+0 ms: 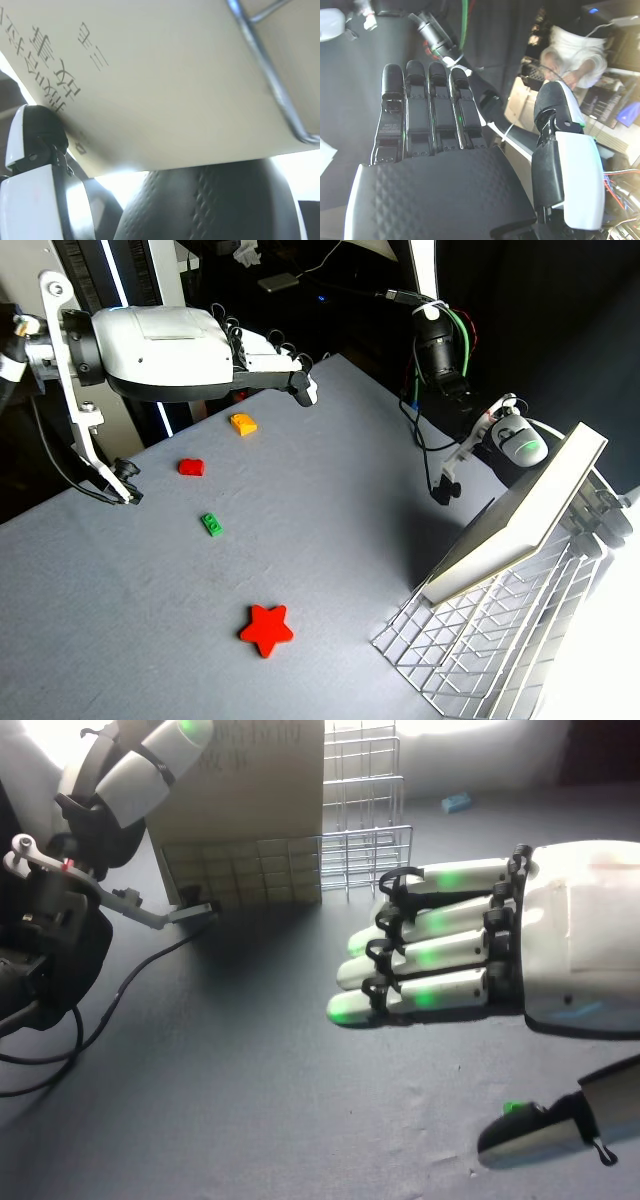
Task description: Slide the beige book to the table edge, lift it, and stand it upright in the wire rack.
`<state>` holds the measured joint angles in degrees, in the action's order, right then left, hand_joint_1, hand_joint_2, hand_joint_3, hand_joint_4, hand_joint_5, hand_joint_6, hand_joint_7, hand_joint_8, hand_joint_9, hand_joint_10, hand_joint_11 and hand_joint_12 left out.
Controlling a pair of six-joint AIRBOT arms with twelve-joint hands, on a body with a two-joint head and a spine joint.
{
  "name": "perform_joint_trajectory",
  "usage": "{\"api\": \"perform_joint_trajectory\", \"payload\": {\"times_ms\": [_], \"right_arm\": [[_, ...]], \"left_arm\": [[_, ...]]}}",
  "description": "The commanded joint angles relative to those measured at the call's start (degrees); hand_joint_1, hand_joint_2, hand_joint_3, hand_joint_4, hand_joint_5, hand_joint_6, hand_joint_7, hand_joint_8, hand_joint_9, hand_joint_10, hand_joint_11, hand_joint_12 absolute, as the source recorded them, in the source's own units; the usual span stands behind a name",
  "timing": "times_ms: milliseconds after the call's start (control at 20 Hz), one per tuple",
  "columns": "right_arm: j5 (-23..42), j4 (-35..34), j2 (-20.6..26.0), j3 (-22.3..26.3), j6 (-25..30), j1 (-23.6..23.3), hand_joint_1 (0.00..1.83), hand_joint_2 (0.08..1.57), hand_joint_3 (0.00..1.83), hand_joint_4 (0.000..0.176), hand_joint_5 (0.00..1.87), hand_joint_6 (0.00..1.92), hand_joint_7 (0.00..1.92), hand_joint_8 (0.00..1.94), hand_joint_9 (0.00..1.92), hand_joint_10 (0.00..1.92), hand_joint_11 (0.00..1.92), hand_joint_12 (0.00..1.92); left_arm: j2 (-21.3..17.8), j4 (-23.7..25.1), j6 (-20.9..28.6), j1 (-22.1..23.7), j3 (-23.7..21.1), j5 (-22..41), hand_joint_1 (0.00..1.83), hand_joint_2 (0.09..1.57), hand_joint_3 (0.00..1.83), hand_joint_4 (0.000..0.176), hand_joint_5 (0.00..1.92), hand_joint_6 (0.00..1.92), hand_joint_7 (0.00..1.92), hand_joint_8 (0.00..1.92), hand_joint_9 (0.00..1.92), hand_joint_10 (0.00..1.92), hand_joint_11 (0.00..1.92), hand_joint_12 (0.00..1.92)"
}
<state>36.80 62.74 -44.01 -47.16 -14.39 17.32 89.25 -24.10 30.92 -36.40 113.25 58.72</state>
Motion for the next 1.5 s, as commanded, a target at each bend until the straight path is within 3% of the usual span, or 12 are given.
{"api": "perform_joint_trajectory", "payload": {"times_ms": [0, 200, 300, 350, 500, 650, 950, 1150, 1250, 1450], "right_arm": [[5.7, -6.2, 0.3, 0.2, -1.7, 0.1, 0.18, 1.14, 0.00, 0.000, 0.31, 0.00, 0.33, 0.00, 0.34, 0.00, 0.00, 0.90], [8.3, -11.4, 0.4, 0.1, -3.1, 1.8, 0.14, 1.15, 0.00, 0.000, 0.31, 0.00, 0.33, 0.00, 0.34, 0.00, 0.00, 0.91], [8.9, -11.4, 0.4, -0.1, -2.6, 2.1, 0.15, 1.15, 0.00, 0.000, 0.31, 0.00, 0.33, 0.00, 0.34, 0.00, 0.00, 0.91], [9.5, -11.5, 0.3, -0.5, -2.6, 2.1, 0.16, 1.15, 0.00, 0.000, 0.30, 0.00, 0.33, 0.00, 0.34, 0.00, 0.00, 0.90], [12.1, -11.5, 0.0, -1.8, -2.8, 2.1, 0.16, 1.14, 0.00, 0.000, 0.30, 0.01, 0.33, 0.01, 0.34, 0.01, 0.00, 0.90], [14.9, -11.5, -0.1, -2.8, -3.3, 2.5, 0.16, 1.14, 0.00, 0.000, 0.32, 0.01, 0.35, 0.01, 0.36, 0.01, 0.00, 0.93], [17.8, -11.6, -0.3, -3.8, -4.4, 3.3, 0.20, 1.14, 0.00, 0.000, 0.31, 0.00, 0.34, 0.00, 0.34, 0.00, 0.00, 0.88], [18.3, -11.6, -0.3, -3.8, -4.4, 3.9, 0.17, 1.14, 0.00, 0.000, 0.32, 0.00, 0.35, 0.00, 0.36, 0.01, 0.00, 0.94], [18.5, -11.6, -0.3, -3.8, -4.4, 3.9, 0.18, 1.14, 0.00, 0.000, 0.32, 0.00, 0.34, 0.00, 0.34, 0.00, 0.00, 0.91], [18.7, -11.6, -0.3, -3.8, -4.4, 3.9, 0.17, 1.15, 0.00, 0.000, 0.32, 0.00, 0.35, 0.00, 0.35, 0.00, 0.00, 0.91]], "left_arm": [[-0.6, -0.2, 0.3, 0.0, -0.2, 6.3, 0.73, 0.95, 0.00, 0.010, 0.45, 0.00, 0.40, 0.01, 0.47, 0.01, 0.02, 1.02], [-1.3, -0.8, -1.0, -1.0, -0.3, 6.2, 0.71, 0.97, 0.01, 0.010, 0.43, 0.00, 0.37, 0.00, 0.45, 0.00, 0.01, 1.00], [-1.9, -1.8, -1.5, -1.8, -0.8, 6.2, 0.75, 0.96, 0.00, 0.000, 0.45, 0.01, 0.38, 0.00, 0.46, 0.01, 0.04, 1.02], [-2.2, -1.9, -1.6, -2.1, -1.0, 6.2, 0.71, 0.97, 0.01, 0.010, 0.43, 0.00, 0.38, 0.01, 0.46, 0.01, 0.03, 1.01], [-2.6, -2.7, -2.0, -2.7, -1.5, 6.2, 0.75, 0.96, 0.00, 0.000, 0.45, 0.01, 0.35, 0.00, 0.43, 0.00, 0.03, 1.02], [-3.1, -2.7, -1.9, -3.1, -1.8, 6.4, 0.71, 0.97, 0.00, 0.014, 0.44, 0.00, 0.37, 0.01, 0.44, 0.00, 0.01, 1.01], [-4.9, -2.7, -2.0, -4.9, -1.6, 6.4, 0.75, 0.96, 0.00, 0.004, 0.47, 0.02, 0.39, 0.02, 0.48, 0.01, 0.05, 1.03], [-7.3, -2.7, -2.9, -6.9, -2.1, 6.5, 0.74, 0.97, 0.00, 0.002, 0.43, 0.00, 0.35, 0.00, 0.46, 0.01, 0.01, 1.02], [-8.8, -2.7, -4.0, -7.9, -2.2, 6.3, 0.70, 0.97, 0.00, 0.018, 0.44, 0.00, 0.37, 0.01, 0.46, 0.01, 0.03, 1.03], [-13.1, -2.7, -7.8, -9.5, -5.0, 5.2, 0.75, 0.97, 0.00, 0.006, 0.44, 0.01, 0.33, 0.01, 0.45, 0.01, 0.03, 1.03]]}}
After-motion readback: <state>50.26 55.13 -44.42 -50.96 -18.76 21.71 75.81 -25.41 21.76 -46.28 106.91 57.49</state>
